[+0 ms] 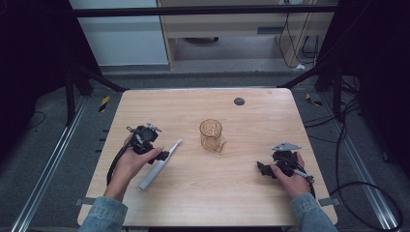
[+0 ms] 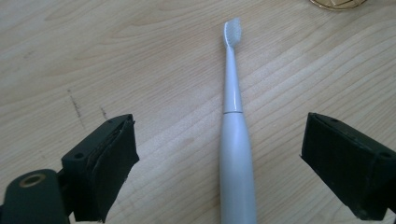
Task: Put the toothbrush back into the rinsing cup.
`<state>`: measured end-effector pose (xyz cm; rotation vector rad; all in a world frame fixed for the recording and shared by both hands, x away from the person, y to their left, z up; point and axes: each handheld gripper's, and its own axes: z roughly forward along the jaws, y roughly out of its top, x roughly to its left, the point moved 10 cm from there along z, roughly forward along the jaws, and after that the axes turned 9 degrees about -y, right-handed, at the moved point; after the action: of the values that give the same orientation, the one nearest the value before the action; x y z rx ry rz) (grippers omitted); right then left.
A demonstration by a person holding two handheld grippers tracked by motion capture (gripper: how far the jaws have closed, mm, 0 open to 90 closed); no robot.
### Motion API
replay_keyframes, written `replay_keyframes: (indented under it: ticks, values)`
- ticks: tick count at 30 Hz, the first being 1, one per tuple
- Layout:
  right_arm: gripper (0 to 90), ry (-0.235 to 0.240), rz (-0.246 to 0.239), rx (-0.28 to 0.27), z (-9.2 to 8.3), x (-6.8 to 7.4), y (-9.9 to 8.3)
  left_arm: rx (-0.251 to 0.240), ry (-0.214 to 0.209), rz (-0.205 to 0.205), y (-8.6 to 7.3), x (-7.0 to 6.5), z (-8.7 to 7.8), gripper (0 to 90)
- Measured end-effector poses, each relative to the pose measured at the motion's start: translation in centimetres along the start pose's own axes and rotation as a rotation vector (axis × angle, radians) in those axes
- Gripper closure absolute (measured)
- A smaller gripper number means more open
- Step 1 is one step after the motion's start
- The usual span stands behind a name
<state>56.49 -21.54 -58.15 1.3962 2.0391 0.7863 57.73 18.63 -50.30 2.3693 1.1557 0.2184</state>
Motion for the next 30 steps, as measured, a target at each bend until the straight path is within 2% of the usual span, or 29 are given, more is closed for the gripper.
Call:
replay_keyframes:
  ticks: [7, 12, 20, 30]
  values:
    - [0.3, 0.0, 0.001, 0.001, 0.0, 0.0, 0.0, -0.005, 0.014, 0.011, 0.5, -0.2, -0.1, 9.8]
    - [0.4, 0.0, 0.003, 0.002, 0.0, 0.0, 0.0, 0.022, 0.007, 0.021, 0.2, -0.5, 0.5, 9.0]
    - [0.4, 0.0, 0.001, 0.001, 0.0, 0.0, 0.0, 0.071, -0.004, 0.013, -0.6, -0.5, 1.7, 9.3]
    - [0.4, 0.0, 0.001, 0.001, 0.0, 0.0, 0.0, 0.073, -0.005, 0.011, -0.6, -0.5, 2.2, 11.0]
